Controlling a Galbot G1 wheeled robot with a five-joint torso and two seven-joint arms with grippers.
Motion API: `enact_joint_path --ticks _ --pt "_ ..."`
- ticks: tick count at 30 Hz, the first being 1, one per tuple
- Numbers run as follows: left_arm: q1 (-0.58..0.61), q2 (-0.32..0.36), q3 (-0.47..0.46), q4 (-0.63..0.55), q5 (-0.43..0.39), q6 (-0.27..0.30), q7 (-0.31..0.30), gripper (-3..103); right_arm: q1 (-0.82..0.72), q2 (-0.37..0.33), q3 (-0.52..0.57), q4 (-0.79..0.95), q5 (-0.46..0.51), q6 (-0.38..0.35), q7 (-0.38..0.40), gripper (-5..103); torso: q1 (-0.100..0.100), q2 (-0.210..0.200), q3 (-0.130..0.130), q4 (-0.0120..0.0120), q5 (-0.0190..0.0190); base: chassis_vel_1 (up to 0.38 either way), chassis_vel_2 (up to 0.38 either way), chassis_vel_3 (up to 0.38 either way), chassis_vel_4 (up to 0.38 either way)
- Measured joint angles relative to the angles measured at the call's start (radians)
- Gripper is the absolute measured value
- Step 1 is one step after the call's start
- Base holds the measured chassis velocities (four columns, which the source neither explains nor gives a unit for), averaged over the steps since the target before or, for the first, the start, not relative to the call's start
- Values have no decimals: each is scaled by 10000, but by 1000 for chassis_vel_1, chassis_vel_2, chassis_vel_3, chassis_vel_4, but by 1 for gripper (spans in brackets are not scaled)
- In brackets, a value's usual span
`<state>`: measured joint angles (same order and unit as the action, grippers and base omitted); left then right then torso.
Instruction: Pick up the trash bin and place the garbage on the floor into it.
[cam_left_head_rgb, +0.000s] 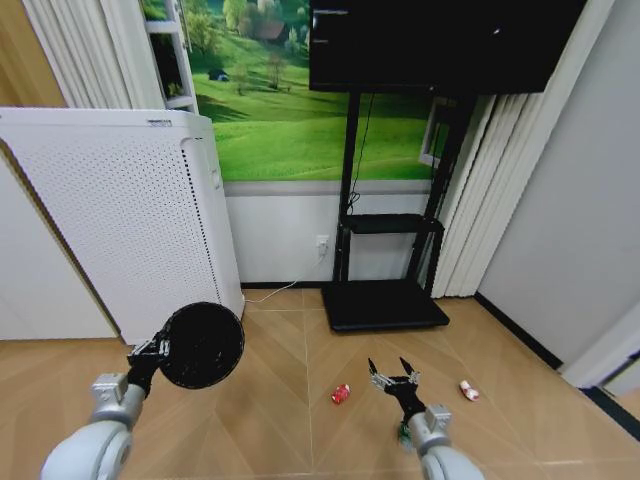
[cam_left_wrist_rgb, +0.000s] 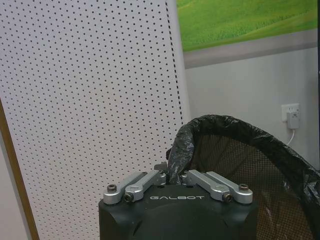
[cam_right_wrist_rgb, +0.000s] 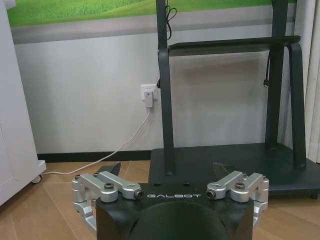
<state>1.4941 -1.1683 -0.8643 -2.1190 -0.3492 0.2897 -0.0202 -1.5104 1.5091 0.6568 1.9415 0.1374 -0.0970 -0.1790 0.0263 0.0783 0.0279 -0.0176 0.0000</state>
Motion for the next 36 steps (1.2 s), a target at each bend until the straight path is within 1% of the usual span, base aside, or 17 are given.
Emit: enact_joint_path --ticks 32,36 --pt "56 -48 -47 11 48 -99 51 7 -3 -4 -177 -50 -12 58 -34 100 0 0 0 0 0 -1 1 2 -1" --pt "58 -44 -75 -70 -125 -98 38 7 54 -41 -317 -355 -81 -57 -16 100 0 0 0 0 -2 0 0 0 0"
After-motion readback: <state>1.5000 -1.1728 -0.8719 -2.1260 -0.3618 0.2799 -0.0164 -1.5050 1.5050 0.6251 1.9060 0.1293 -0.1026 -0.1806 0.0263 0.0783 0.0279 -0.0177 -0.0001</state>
